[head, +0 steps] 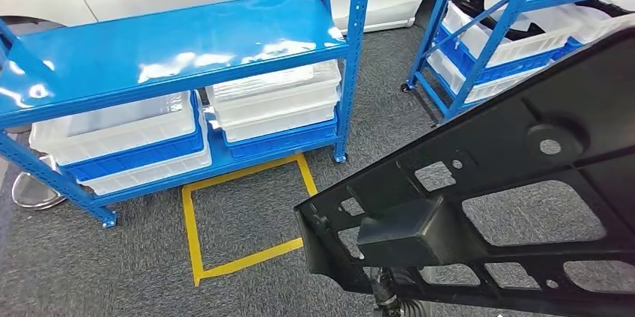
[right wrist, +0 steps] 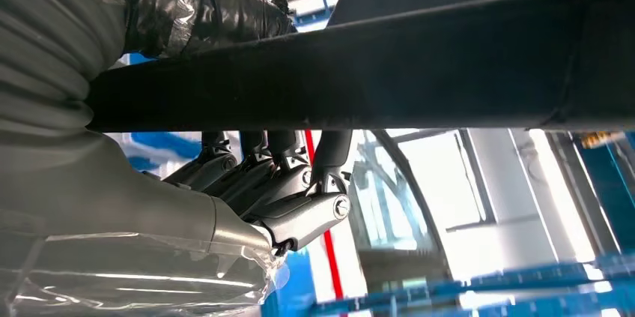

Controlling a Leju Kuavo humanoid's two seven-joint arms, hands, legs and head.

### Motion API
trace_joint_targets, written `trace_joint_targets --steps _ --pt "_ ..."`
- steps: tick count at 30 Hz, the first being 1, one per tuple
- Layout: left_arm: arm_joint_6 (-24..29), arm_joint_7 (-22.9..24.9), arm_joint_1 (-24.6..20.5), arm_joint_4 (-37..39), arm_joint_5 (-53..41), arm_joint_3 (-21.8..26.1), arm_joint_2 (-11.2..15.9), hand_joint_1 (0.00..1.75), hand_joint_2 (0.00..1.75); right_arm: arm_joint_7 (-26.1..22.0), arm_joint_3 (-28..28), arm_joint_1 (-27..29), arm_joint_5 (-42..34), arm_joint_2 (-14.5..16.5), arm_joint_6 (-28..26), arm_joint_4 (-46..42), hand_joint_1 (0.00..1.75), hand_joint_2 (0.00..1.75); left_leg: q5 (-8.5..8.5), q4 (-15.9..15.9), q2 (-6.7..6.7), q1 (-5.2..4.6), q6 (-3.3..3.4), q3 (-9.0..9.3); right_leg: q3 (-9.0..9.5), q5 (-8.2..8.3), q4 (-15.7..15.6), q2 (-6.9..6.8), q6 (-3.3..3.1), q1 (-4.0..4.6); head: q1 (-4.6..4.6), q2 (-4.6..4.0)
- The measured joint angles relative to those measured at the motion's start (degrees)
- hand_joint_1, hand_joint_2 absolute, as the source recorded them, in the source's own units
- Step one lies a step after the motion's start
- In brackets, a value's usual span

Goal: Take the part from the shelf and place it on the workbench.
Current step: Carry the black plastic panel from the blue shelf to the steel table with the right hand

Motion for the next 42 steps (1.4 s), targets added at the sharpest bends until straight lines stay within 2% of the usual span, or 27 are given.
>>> trace_joint_targets --steps 2,4,6,8,9,10,11,12,13,15,17,19,21,23,25,26,27,29,31,32,34,35,37,38,40,41,42 --pt "0.0 -0.1 -0.2 0.0 -0.3 -0.3 0.0 0.00 0.00 0.0 -0.3 0.3 0.0 0.2 0.0 0.0 1.75 1.75 -0.12 0.5 0.89 -0.24 -0.62 -0.02 0.77 -0.06 -2.0 -0.80 -0.77 0.37 -0.02 0.00" --pt "0.1 -0.2 -0.4 0.0 -0.4 -0.6 0.0 0.00 0.00 0.0 -0.6 0.7 0.0 0.4 0.1 0.0 1.75 1.75 -0.24 0.7 1.37 -0.16 -1.28 0.07 0.37 0.39 -2.1 0.42 -1.50 0.29 -0.02 0.00" --pt "0.1 -0.2 -0.4 0.0 -0.4 -0.8 0.0 0.00 0.00 0.0 -0.8 0.9 0.0 0.6 0.1 0.0 1.75 1.75 -2.03 2.5 -0.85 0.05 -2.00 -0.70 -0.05 0.96 -2.3 1.53 -2.35 0.06 -0.02 0.00" --pt "0.0 -0.2 -0.2 0.0 -0.5 -0.9 0.0 0.00 0.00 0.0 -0.9 1.0 0.0 0.8 0.1 0.0 1.75 1.75 -6.22 9.0 -4.01 0.23 -2.42 -3.42 -0.72 1.52 -2.3 2.79 -2.95 0.00 -0.03 0.00" --pt "0.0 -0.2 -0.1 0.0 -0.5 -0.9 0.0 0.00 0.00 0.0 -1.0 1.0 0.0 0.9 0.2 0.0 1.75 1.75 -8.18 13.0 -4.74 0.27 -2.45 -5.12 -1.09 1.76 -2.3 3.54 -3.10 0.08 -0.03 0.00" --pt "0.0 -0.1 0.0 0.0 -0.5 -0.9 0.0 0.00 0.00 0.0 -1.1 1.0 0.0 0.9 0.2 0.0 1.75 1.75 -9.21 16.1 -4.98 0.28 -2.41 -6.37 -1.40 1.97 -2.2 4.32 -3.15 0.17 -0.03 0.00" --pt "0.0 0.0 0.0 0.0 -0.5 -0.9 0.0 0.00 0.00 0.0 -1.1 1.0 0.0 0.9 0.2 0.1 1.75 1.75 -8.92 16.9 -5.06 0.27 -2.27 -6.64 -1.61 2.13 -2.2 5.14 -3.14 0.27 -0.03 0.00" --pt "0.0 0.0 0.1 0.0 -0.6 -0.9 0.1 0.00 0.00 0.0 -1.2 1.1 0.0 1.0 0.2 0.1 1.75 1.75 -7.59 15.6 -5.21 0.26 -2.04 -5.90 -1.74 2.26 -2.1 5.95 -3.09 0.34 -0.03 0.00" --pt "0.0 0.0 0.1 0.0 -0.6 -1.0 0.1 0.00 0.00 0.0 -1.2 1.1 0.0 1.0 0.2 0.1 1.75 1.75 -5.49 12.3 -5.66 0.23 -1.70 -4.20 -1.79 2.37 -2.0 6.74 -3.01 0.41 -0.03 0.00" --pt "0.0 0.2 0.1 0.0 -0.6 -1.0 0.2 0.00 0.00 0.0 -1.3 1.0 0.0 1.1 0.2 0.1 1.75 1.75 -2.19 4.4 -8.36 0.18 -0.84 -0.50 -1.95 2.59 -1.8 8.08 -2.69 0.48 -0.01 0.00" --pt "0.0 0.4 0.0 0.0 -0.7 -1.0 0.2 0.00 0.00 0.0 -1.3 1.0 0.2 1.2 0.1 0.1 1.75 1.75 -1.45 0.7 -10.33 0.04 -0.40 0.99 -2.44 3.01 -1.7 9.33 -2.03 0.30 -0.01 0.00" --pt "0.0 0.6 -0.1 0.0 -1.0 -1.1 0.2 0.00 0.00 0.0 -1.4 1.2 0.4 1.4 0.1 0.1 1.75 1.75 -1.18 0.0 -9.42 0.06 -0.20 1.09 -2.94 3.49 -1.7 10.40 -1.19 0.08 -0.03 0.00" --pt "0.0 0.7 -0.1 0.1 -1.2 -1.1 0.1 0.00 0.00 0.0 -1.5 1.4 0.7 1.4 -0.1 0.1 1.75 1.75 -0.45 -0.8 -7.87 0.30 0.33 1.24 -3.82 2.49 -0.3 8.58 -0.62 0.24 0.00 0.00" --pt "-0.1 0.7 0.0 0.1 -1.3 -1.1 0.1 0.00 0.00 0.0 -1.6 1.5 1.0 1.4 -0.3 0.1 1.75 1.75 -0.03 -1.2 -6.10 0.33 0.70 1.08 -6.29 -1.14 5.1 5.34 -0.16 0.23 0.03 0.00" --pt "-0.2 0.8 0.2 0.1 -1.3 -1.1 0.2 0.00 0.00 0.1 -1.6 1.5 1.2 1.4 -0.4 0.1 1.75 1.75 0.02 -1.1 -4.27 0.26 0.78 0.69 -9.13 -4.44 11.9 4.16 0.41 -0.14 0.03 0.00" --pt "-0.2 0.9 0.2 0.1 -1.4 -1.1 0.2 0.00 0.00 0.1 -1.6 1.5 1.2 1.4 -0.4 0.2 1.75 1.75 0.00 -0.9 -3.40 0.26 0.74 0.54 -9.53 -4.69 13.4 3.96 0.65 -0.35 0.02 0.00" --pt "-0.2 0.9 0.2 0.1 -1.5 -1.1 0.2 0.00 0.00 0.1 -1.7 1.6 1.2 1.4 -0.5 0.2 1.75 1.75 -0.06 -0.8 -2.60 0.28 0.65 0.43 -8.84 -3.90 12.7 3.71 0.85 -0.55 0.03 0.00" --pt "-0.2 1.0 0.1 0.1 -1.7 -1.1 0.2 0.00 0.00 0.1 -1.7 1.7 1.2 1.4 -0.6 0.2 1.75 1.75 -0.35 -0.4 -1.21 0.32 0.22 0.44 -4.54 -0.87 5.8 2.17 0.96 -0.76 0.03 0.00" --pt "-0.2 1.0 0.0 0.1 -1.8 -1.1 0.1 0.00 0.00 0.1 -1.8 1.8 1.2 1.4 -0.7 0.2 1.75 1.75 -0.76 0.1 -0.17 0.12 -0.47 0.45 -1.04 0.72 -0.4 0.01 0.32 -0.42 0.02 0.00" --pt "-0.2 1.0 -0.1 0.1 -1.9 -1.1 0.1 0.00 0.00 0.1 -1.8 1.9 1.2 1.4 -0.8 0.1 1.75 1.75 -0.87 0.3 0.28 0.01 -0.82 0.57 -0.56 0.70 -1.5 -0.54 -0.12 -0.18 0.01 0.00" --pt "-0.2 1.0 -0.2 0.1 -1.9 -1.2 0.1 0.00 0.00 0.1 -1.8 2.0 1.2 1.5 -0.8 0.1 1.75 1.75 -0.94 0.3 1.16 -0.01 -1.45 0.85 -0.84 0.87 -1.6 0.43 -0.96 0.03 0.00 0.00" --pt "-0.2 1.0 -0.3 0.1 -1.9 -1.2 0.1 0.00 0.00 0.1 -1.8 2.1 1.2 1.5 -0.8 0.1 1.75 1.75 -1.24 0.5 0.81 0.10 -1.81 0.90 -0.95 1.08 -1.7 0.96 -1.35 -0.08 0.00 0.00" --pt "-0.2 1.0 -0.2 0.1 -1.9 -1.3 0.2 0.00 0.00 0.1 -1.9 2.2 1.2 1.6 -0.8 0.0 1.75 1.75 -3.76 3.5 -1.84 0.34 -2.38 -0.38 -1.22 1.61 -2.1 2.09 -2.20 -0.38 -0.01 0.00" --pt "-0.3 1.0 -0.2 0.1 -1.9 -1.3 0.2 0.00 0.00 0.1 -1.9 2.2 1.2 1.6 -0.8 0.0 1.75 1.75 -5.78 6.8 -3.51 0.42 -2.57 -1.79 -1.44 1.82 -2.1 2.64 -2.51 -0.38 -0.01 0.00" --pt "-0.4 1.0 0.0 0.1 -1.9 -1.3 0.2 0.00 0.00 0.1 -1.9 2.2 1.2 1.8 -0.8 0.0 1.75 1.75 -9.11 14.2 -4.90 0.43 -2.67 -5.16 -1.96 2.10 -2.0 4.02 -2.88 -0.19 -0.01 0.00" --pt "-0.4 1.1 0.0 0.1 -1.9 -1.3 0.2 0.00 0.00 0.1 -2.0 2.2 1.2 1.8 -0.8 0.0 1.75 1.75 -9.37 16.2 -5.03 0.43 -2.65 -6.09 -2.13 2.20 -1.9 4.80 -2.93 -0.09 -0.01 0.00" --pt "-0.4 1.1 0.1 0.1 -1.9 -1.3 0.3 0.00 0.00 0.2 -2.0 2.2 1.2 1.8 -0.9 0.1 1.75 1.75 -8.44 16.1 -5.12 0.42 -2.55 -6.03 -2.26 2.26 -1.8 5.62 -2.94 -0.02 -0.01 0.00"
